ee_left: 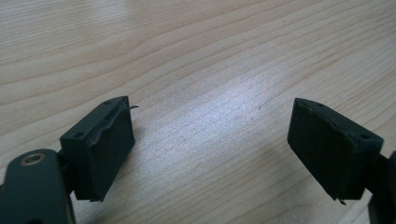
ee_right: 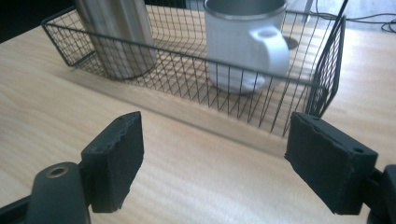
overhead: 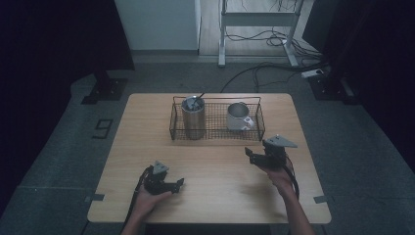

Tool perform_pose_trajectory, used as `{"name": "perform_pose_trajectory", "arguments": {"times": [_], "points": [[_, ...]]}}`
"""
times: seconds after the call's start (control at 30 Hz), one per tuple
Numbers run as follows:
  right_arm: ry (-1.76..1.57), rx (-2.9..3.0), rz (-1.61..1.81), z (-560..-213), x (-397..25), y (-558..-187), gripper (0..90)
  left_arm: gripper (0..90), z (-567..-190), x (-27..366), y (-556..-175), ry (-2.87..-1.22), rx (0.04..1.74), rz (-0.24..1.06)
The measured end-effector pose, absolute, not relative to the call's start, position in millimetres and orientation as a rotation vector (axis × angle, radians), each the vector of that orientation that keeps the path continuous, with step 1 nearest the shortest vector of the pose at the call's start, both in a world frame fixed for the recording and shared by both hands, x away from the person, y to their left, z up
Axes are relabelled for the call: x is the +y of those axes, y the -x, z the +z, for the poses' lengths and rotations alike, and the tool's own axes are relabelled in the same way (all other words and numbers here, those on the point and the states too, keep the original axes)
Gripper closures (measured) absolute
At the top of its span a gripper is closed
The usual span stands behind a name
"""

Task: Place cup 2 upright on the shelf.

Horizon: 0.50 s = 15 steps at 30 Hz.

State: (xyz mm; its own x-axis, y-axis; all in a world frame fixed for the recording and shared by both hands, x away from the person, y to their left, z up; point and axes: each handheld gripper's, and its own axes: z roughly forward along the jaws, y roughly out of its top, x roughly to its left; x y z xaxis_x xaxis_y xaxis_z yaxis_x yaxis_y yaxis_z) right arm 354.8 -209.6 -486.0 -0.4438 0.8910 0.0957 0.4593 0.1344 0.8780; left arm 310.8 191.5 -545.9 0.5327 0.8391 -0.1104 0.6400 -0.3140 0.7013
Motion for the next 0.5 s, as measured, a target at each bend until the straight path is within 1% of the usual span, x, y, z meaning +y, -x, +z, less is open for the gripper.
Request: {"name": "perform_pose_trajectory", "arguments": {"times": [0.17, 0.23, 0.5], "points": [[-1.3, 1.972, 1.253, -497, -211, -342, 19.0, 14.7, -546, 191, -311, -2.06, 1.193, 0.362], [-1.293, 1.973, 1.256, -500, -212, -337, 20.5, 14.7, -546, 191, -310, -2.059, 1.191, 0.364], [-1.289, 1.974, 1.214, -509, -217, -332, 18.6, 14.7, -547, 192, -310, -2.061, 1.184, 0.362]]}}
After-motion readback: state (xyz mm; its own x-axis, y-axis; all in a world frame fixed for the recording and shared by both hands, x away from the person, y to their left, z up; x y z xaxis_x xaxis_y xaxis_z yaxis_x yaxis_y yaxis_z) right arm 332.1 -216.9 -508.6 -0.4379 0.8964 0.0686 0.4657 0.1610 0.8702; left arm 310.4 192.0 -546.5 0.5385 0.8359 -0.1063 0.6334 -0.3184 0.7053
